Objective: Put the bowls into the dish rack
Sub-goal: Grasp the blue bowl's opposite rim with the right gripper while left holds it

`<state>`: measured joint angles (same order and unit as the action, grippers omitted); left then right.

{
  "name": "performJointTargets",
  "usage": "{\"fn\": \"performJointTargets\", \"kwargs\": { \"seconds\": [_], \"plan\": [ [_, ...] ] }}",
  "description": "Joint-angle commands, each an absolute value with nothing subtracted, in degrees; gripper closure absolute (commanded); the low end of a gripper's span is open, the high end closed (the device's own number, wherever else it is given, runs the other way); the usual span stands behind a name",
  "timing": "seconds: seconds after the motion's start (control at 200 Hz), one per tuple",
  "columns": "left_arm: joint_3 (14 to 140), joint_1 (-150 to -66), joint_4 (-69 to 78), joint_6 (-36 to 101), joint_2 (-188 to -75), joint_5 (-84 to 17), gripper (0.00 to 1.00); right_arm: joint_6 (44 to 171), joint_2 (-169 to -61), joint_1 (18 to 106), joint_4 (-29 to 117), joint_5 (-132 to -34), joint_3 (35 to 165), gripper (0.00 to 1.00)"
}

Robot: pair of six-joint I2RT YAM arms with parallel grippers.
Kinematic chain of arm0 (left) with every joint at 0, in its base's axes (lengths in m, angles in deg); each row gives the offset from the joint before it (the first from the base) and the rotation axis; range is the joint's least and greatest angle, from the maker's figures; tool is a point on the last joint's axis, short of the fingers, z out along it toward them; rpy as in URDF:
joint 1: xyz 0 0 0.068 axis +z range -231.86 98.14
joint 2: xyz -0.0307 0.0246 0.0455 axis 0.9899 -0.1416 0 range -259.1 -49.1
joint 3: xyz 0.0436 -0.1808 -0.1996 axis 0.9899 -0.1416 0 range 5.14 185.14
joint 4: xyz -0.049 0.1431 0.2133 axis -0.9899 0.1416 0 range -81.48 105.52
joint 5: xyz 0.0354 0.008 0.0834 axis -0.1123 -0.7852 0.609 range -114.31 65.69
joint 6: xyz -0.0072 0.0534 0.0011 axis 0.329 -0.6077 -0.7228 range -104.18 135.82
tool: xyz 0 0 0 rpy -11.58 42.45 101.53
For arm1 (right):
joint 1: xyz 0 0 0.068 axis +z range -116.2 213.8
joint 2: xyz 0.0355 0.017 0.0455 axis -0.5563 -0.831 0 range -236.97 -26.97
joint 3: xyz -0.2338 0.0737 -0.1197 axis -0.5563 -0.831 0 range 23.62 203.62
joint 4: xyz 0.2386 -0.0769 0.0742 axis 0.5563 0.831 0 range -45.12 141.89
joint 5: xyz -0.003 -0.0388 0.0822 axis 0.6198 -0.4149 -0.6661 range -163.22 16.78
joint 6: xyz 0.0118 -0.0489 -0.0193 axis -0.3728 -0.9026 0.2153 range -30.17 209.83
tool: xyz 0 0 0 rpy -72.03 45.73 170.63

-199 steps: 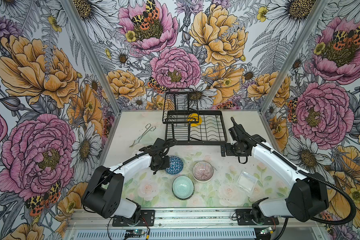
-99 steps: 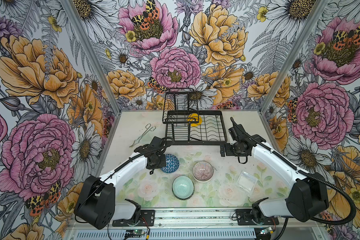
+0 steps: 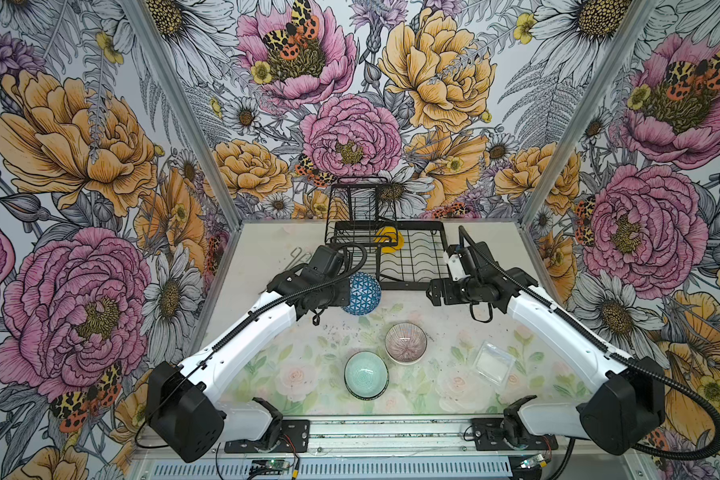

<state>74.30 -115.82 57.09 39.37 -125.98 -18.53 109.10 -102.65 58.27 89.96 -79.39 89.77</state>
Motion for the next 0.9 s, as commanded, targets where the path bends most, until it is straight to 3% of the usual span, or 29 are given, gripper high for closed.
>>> {"fn": "performJointTargets", "kwargs": {
  "seconds": [0.0, 0.365, 0.896],
  "plan": [
    [77.4, -116.8, 53.0, 37.8, -128.2, -20.0, 1.0, 108.7, -99.6, 59.5, 87.7, -81.7, 92.2, 0.06],
    [82.7, -120.1, 49.6, 36.1, -134.9, -21.5, 1.0, 112.2, -102.2, 62.1, 84.7, -85.9, 93.3, 0.25],
    [82.9, -121.9, 47.0, 36.6, -137.7, -24.1, 1.0, 113.0, -106.0, 64.0, 81.4, -88.2, 94.4, 0.37]
  ]
}}
